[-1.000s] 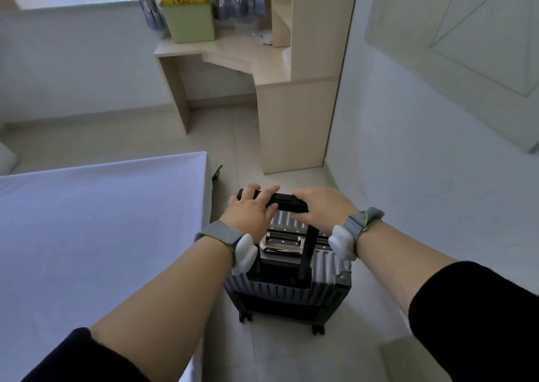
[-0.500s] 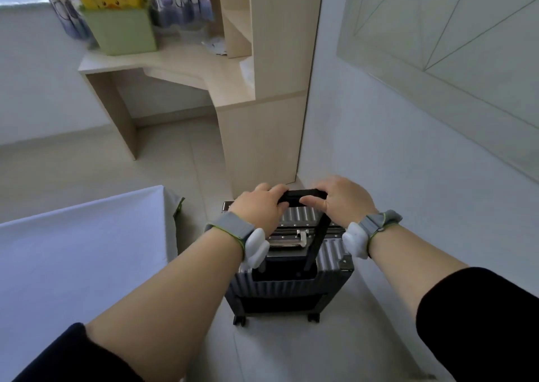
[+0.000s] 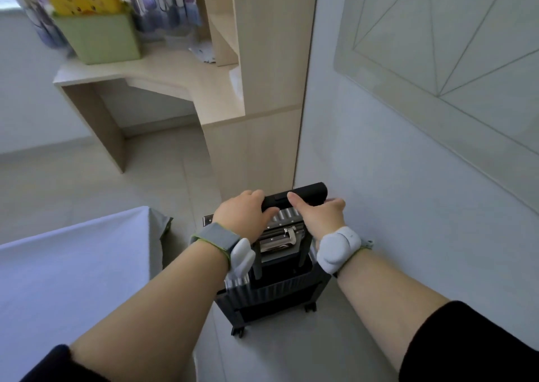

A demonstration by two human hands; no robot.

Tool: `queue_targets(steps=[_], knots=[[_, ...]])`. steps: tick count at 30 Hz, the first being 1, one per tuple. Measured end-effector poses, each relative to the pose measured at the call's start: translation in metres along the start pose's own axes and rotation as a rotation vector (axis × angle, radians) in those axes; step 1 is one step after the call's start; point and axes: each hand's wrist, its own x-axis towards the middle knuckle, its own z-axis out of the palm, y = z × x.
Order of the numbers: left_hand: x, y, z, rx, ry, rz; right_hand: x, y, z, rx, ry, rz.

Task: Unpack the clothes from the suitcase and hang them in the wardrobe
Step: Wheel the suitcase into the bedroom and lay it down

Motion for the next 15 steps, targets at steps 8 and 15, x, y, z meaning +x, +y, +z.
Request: queue_targets(steps=[8, 15], knots=[[0.041, -0.012, -0.012, -0.049, -0.021, -0.057, 0.034, -0.04, 0.032, 0.442, -0.388, 0.188], [0.09, -0.022, -0.03, 0.001, -0.157, -0.027, 0.068, -0.066, 0.045, 0.543, -0.452, 0.179]])
